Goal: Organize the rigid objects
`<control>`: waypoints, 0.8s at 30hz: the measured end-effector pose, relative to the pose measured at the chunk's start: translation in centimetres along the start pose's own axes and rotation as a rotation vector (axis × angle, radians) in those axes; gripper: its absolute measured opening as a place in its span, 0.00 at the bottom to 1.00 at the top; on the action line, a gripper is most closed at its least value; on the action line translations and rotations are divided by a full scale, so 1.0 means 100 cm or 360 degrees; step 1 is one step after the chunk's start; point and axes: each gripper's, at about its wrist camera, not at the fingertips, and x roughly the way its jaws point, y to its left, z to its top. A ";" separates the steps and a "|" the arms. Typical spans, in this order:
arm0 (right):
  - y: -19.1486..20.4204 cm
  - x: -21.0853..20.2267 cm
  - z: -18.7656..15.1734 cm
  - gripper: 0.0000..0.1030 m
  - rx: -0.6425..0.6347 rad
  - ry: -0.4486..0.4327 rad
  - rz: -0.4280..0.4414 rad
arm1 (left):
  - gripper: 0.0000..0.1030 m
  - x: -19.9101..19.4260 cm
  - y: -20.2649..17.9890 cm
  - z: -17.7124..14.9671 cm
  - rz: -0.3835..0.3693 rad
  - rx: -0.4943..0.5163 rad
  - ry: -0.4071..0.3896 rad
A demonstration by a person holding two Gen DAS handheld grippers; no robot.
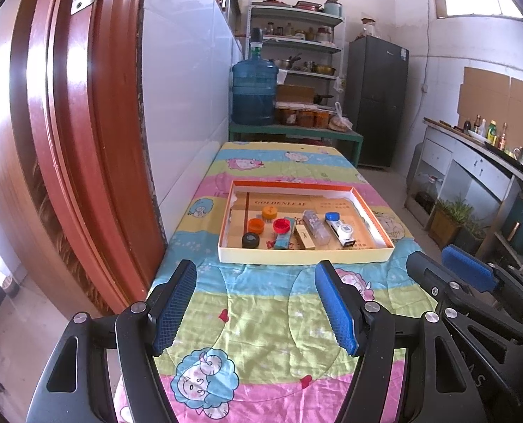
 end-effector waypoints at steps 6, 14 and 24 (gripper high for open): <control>0.000 0.006 0.000 0.37 0.0007 0.0015 0.0009 | 0.69 0.002 0.001 0.000 0.0004 0.0002 0.0007; 0.002 0.008 0.000 0.37 0.0001 0.0019 0.0015 | 0.69 0.003 0.002 0.000 0.0008 0.0004 0.0006; 0.004 0.007 -0.001 0.37 -0.0005 0.0012 0.0011 | 0.69 0.003 0.002 0.000 0.0009 0.0004 0.0006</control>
